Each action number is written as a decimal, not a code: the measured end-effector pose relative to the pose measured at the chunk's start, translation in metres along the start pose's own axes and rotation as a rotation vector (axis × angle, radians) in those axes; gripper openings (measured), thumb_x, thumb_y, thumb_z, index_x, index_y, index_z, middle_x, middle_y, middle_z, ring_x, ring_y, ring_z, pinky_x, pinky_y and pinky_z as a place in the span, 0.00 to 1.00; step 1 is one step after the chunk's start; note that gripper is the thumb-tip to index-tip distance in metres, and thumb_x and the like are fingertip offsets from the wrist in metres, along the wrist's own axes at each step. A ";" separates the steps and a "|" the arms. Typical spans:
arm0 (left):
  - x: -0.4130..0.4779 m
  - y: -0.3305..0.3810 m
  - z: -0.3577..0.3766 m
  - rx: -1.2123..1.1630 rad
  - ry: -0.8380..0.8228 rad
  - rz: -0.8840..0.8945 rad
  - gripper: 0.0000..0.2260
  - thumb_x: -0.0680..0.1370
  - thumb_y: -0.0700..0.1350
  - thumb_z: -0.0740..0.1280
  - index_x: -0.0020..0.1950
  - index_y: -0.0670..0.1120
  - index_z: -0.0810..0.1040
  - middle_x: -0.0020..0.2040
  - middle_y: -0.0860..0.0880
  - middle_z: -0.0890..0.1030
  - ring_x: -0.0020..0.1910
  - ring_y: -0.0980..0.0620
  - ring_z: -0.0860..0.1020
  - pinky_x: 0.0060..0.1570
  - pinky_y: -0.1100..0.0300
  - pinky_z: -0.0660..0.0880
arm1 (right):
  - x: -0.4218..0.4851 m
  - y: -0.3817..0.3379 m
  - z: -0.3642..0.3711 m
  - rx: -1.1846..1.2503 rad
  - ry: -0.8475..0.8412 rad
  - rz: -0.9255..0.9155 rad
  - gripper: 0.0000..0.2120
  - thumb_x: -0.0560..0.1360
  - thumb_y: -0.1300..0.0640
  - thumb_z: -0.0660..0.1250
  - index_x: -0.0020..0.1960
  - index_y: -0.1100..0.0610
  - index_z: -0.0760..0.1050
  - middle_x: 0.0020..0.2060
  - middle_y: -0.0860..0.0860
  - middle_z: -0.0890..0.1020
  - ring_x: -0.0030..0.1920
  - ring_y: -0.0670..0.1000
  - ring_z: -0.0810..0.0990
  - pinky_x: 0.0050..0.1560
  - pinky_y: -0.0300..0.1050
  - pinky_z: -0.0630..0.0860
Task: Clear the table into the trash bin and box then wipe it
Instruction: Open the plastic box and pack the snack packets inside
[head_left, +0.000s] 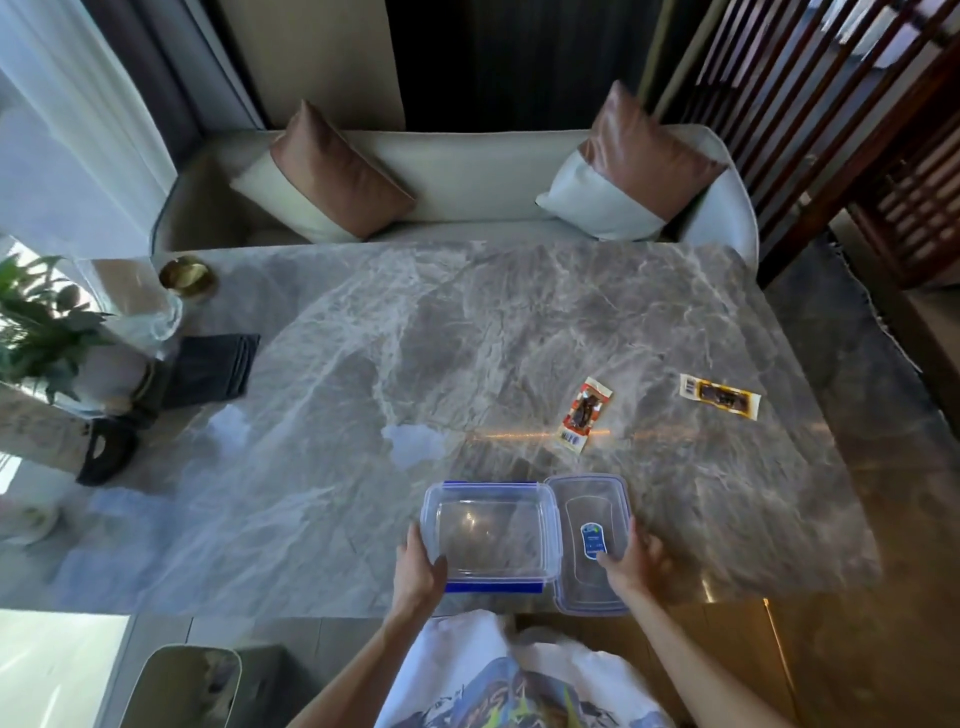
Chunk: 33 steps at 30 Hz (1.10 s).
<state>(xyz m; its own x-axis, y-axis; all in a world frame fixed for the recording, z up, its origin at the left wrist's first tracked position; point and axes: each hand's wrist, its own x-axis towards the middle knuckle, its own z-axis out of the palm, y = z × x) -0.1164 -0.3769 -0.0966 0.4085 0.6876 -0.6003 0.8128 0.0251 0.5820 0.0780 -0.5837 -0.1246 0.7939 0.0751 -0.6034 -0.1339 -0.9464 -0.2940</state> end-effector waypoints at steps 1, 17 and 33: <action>0.002 0.001 0.000 0.017 -0.023 -0.001 0.27 0.75 0.37 0.66 0.72 0.43 0.63 0.64 0.40 0.73 0.60 0.41 0.74 0.61 0.45 0.75 | 0.001 0.000 0.000 -0.007 -0.002 0.007 0.40 0.74 0.50 0.72 0.79 0.48 0.53 0.75 0.58 0.57 0.73 0.62 0.58 0.73 0.58 0.60; 0.065 0.136 0.014 0.575 0.062 0.373 0.20 0.79 0.46 0.60 0.71 0.48 0.69 0.67 0.45 0.74 0.66 0.44 0.69 0.66 0.53 0.64 | 0.054 -0.066 -0.117 0.015 0.107 -0.288 0.30 0.77 0.52 0.68 0.76 0.56 0.63 0.73 0.58 0.70 0.73 0.57 0.68 0.73 0.50 0.64; 0.131 0.229 0.170 0.021 0.080 -0.284 0.17 0.74 0.44 0.70 0.59 0.38 0.73 0.61 0.36 0.71 0.61 0.36 0.72 0.61 0.52 0.72 | 0.238 -0.156 -0.106 -0.046 -0.269 -0.544 0.25 0.76 0.57 0.66 0.73 0.55 0.68 0.68 0.53 0.76 0.68 0.55 0.74 0.67 0.49 0.71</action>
<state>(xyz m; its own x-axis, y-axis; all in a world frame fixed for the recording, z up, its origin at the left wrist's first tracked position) 0.1933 -0.4046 -0.1351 0.1302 0.7100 -0.6920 0.8987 0.2103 0.3848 0.3503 -0.4511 -0.1434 0.5627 0.6227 -0.5437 0.2794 -0.7623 -0.5839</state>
